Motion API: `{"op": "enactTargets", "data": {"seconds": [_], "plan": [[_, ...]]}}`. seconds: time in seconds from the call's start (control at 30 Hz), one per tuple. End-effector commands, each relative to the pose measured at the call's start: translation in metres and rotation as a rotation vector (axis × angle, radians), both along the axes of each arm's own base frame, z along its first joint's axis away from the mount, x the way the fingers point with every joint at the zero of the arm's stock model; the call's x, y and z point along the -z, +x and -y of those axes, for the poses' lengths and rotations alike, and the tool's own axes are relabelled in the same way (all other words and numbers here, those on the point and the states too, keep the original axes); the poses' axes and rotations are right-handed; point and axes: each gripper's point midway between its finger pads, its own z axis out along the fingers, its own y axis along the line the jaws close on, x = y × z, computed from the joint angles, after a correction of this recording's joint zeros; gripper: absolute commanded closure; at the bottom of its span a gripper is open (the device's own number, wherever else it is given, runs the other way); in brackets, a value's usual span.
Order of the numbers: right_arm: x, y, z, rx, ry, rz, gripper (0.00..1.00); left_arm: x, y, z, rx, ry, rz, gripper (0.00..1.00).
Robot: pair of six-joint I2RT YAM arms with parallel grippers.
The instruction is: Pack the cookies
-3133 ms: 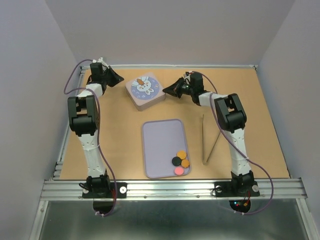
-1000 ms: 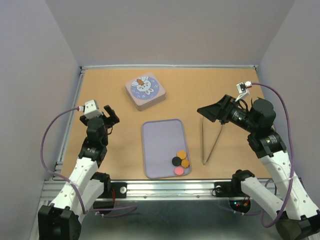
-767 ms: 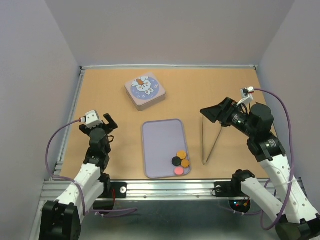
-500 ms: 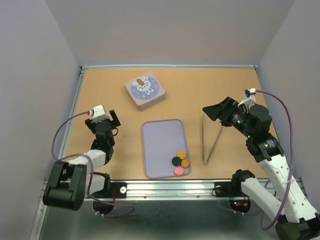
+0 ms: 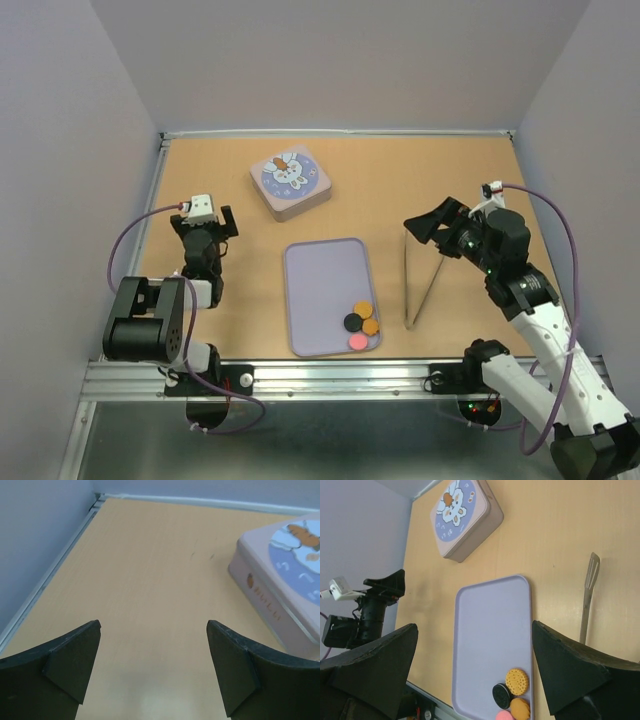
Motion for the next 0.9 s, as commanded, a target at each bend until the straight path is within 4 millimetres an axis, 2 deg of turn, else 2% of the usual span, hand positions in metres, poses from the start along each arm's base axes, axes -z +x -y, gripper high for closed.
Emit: {"op": "enactTargets", "data": {"seconds": [0.0, 0.17, 0.33, 0.6, 0.7, 0.87], "plan": [[0.009, 0.01, 0.01, 0.056, -0.05, 0.008, 0.0, -0.041, -0.005, -0.002, 0.051, 0.002, 0.208, 0.01], [0.04, 0.024, 0.035, 0.189, -0.156, -0.055, 0.0, -0.042, -0.007, -0.001, 0.053, 0.002, 0.221, 0.01], [0.053, 0.04, 0.043, 0.222, -0.242, -0.089, 0.0, -0.043, -0.008, -0.001, 0.054, 0.003, 0.223, 0.01], [0.052, 0.058, 0.057, 0.293, -0.321, -0.09, 0.0, -0.043, -0.008, -0.001, 0.054, 0.003, 0.225, 0.01], [0.048, 0.065, 0.055, 0.258, -0.372, -0.068, 0.0, -0.043, -0.008, -0.001, 0.054, 0.003, 0.225, 0.01], [0.03, 0.077, 0.056, 0.258, -0.398, 0.018, 0.0, -0.043, -0.008, -0.001, 0.054, 0.003, 0.225, 0.01]]}}
